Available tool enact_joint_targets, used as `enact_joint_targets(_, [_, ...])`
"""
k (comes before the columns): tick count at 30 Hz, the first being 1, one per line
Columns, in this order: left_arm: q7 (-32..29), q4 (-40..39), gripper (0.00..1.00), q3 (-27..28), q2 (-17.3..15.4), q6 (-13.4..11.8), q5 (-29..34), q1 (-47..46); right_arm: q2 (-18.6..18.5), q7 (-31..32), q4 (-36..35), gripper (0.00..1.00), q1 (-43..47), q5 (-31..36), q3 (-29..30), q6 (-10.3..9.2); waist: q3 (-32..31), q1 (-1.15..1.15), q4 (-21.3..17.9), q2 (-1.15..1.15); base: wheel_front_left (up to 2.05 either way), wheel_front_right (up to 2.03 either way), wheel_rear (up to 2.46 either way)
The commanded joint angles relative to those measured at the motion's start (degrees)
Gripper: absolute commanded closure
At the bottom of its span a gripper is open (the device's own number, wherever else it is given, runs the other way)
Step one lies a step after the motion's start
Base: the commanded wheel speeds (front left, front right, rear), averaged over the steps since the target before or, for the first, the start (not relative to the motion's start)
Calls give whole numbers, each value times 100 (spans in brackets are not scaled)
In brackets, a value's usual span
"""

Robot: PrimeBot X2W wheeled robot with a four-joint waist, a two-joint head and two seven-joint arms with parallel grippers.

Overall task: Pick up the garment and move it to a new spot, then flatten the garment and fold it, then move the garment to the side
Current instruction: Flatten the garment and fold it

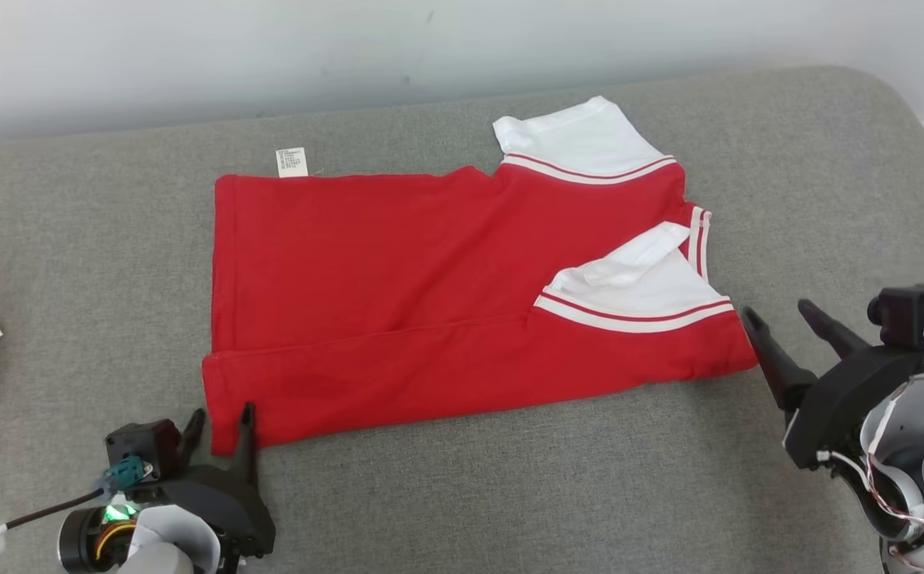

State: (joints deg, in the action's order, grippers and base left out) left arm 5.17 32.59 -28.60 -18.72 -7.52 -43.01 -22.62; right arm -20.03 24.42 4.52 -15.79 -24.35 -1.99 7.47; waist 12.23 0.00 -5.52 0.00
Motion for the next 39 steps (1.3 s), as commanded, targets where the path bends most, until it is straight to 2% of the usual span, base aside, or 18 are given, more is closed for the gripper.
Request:
enact_joint_targets(1, [-108, 70, 79, -102, 86, 78, -66, 70, 45, 67, 55, 0, 113, 49, 64, 3, 37, 0, -18, 0, 0, 0, 0])
enact_joint_targets(2, [-108, 70, 79, -102, 86, 78, -66, 70, 45, 67, 55, 0, 113, 49, 64, 3, 37, 0, -18, 0, 0, 0, 0])
enact_joint_targets(3, [-111, 76, 93, -126, 95, 75, -66, 89, 41, 95, 81, 0, 131, 86, 100, 3, 45, 0, -16, 0, 0, 0, 0])
enact_joint_targets(4, [-146, 84, 100, -157, 92, 99, -59, 114, 39, 128, 122, 0, 148, 120, 155, 3, 51, 0, -13, 0, 0, 0, 0])
enact_joint_targets(9, [-180, 79, 100, -231, 84, 132, -60, 198, 96, 322, 368, 0, 249, 398, 456, 3, 59, 0, 14, 0, 0, 0, 0])
enact_joint_targets(13, [-83, 26, 100, -209, 56, 64, -33, 217, 364, 545, 565, 0, 182, 718, 714, 3, 82, 0, 25, 0, 0, 0, 0])
enact_joint_targets(22, [-22, -8, 100, -229, 81, 49, -59, 230, 933, 641, 729, 0, -269, 1075, 888, 3, 131, 0, 80, 0, 0, 0, 0])
enact_joint_targets(30, [3, 9, 100, -265, 118, 84, -86, 224, 1141, 892, 901, 0, -468, 1456, 1020, 3, 95, 0, 133, 0, 0, 0, 0])
enact_joint_targets(39, [-47, -18, 100, -329, 123, 70, -76, 175, 1334, 1050, 1590, 0, -908, 1895, 1093, 3, 172, 0, 162, 0, 0, 0, 0])
